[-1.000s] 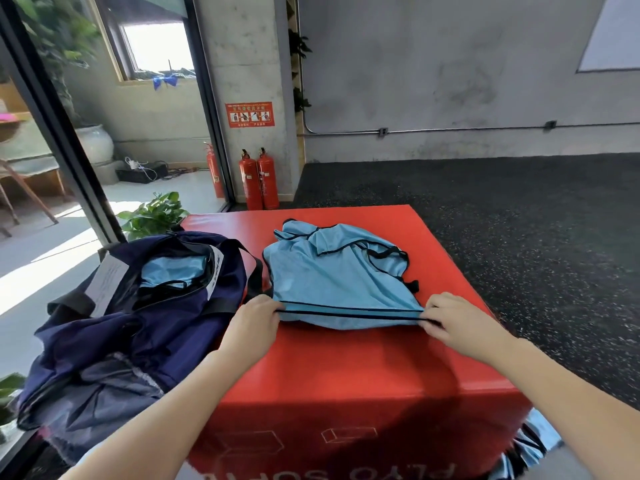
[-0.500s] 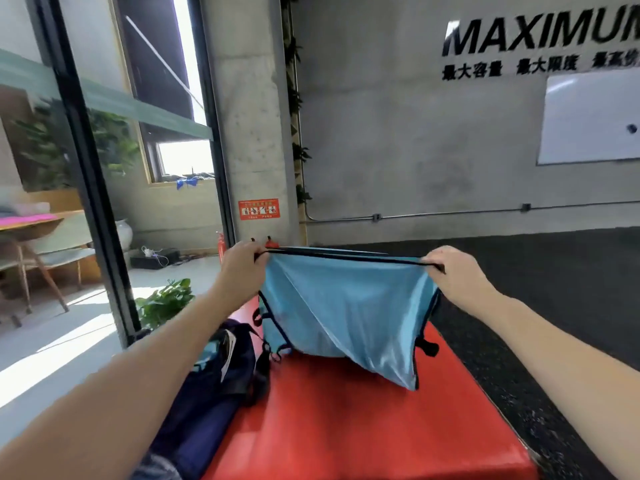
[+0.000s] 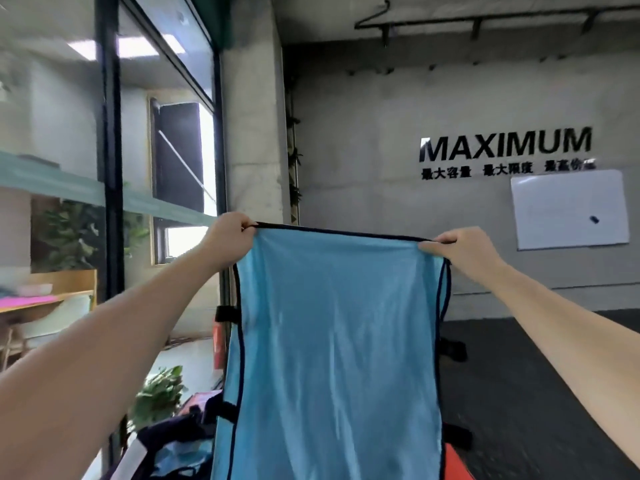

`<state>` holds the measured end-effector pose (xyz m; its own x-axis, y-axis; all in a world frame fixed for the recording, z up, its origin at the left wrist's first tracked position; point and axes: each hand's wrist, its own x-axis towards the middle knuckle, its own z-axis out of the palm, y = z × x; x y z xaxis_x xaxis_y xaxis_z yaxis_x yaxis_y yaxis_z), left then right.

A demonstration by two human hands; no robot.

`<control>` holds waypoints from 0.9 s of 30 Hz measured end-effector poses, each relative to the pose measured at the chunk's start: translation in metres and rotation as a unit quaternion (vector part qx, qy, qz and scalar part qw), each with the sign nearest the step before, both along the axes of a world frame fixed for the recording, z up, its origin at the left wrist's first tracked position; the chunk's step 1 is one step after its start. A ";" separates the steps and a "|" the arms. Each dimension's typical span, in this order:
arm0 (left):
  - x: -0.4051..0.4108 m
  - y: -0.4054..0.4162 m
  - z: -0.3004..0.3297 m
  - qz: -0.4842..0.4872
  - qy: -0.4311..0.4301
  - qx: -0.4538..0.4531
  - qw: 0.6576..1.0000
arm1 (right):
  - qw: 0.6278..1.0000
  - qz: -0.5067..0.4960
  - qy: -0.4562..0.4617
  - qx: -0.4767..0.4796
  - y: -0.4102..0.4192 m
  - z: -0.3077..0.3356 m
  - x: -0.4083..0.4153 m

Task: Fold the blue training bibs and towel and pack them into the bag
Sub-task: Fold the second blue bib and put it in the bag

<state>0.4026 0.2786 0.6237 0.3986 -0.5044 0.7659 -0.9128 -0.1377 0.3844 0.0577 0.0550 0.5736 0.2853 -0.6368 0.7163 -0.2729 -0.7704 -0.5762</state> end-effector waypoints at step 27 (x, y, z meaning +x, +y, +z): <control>0.029 0.045 -0.011 -0.177 0.137 -0.001 0.975 | 0.981 0.075 0.176 0.043 0.006 0.015 -0.023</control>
